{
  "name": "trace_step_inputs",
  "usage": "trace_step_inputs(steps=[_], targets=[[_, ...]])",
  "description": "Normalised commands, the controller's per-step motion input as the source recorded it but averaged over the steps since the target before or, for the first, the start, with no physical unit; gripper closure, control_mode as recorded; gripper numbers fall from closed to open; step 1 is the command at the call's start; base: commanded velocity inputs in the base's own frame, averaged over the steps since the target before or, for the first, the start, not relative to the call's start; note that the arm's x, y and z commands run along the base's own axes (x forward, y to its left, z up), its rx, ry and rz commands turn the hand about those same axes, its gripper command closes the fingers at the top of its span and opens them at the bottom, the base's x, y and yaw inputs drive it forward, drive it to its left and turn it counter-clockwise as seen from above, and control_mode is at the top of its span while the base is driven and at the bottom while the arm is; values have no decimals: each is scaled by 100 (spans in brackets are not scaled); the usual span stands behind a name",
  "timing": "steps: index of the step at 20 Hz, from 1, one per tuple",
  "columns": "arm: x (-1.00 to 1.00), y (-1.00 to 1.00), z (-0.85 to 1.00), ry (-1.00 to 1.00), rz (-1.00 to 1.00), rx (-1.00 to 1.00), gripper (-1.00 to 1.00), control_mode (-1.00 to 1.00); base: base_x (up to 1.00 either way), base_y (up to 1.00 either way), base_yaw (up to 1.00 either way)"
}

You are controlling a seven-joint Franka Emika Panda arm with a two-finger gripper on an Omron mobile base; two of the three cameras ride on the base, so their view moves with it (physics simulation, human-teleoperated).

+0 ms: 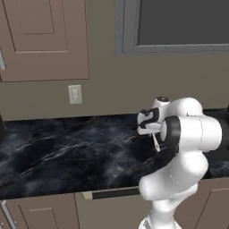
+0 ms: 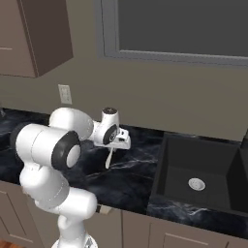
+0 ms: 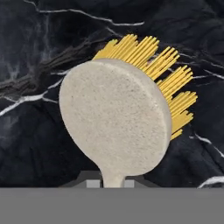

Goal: Grab the spray bottle from the shelves, then place it next to the cutting board for sanitizing. Then grab the dish brush from the countertop next to the sink and place it next to the cutting board.

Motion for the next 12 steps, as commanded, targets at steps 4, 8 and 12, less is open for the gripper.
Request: trace_step_inputs(steps=[4, 8, 12], targets=[[-64, 0, 90, -28, 0, 12, 100, -100, 0, 0, 0], [-61, 0, 100, -25, 2, 11, 100, -100, 0, 0, 0], [-52, 0, 100, -24, 2, 4, 100, -100, 0, 0, 0]])
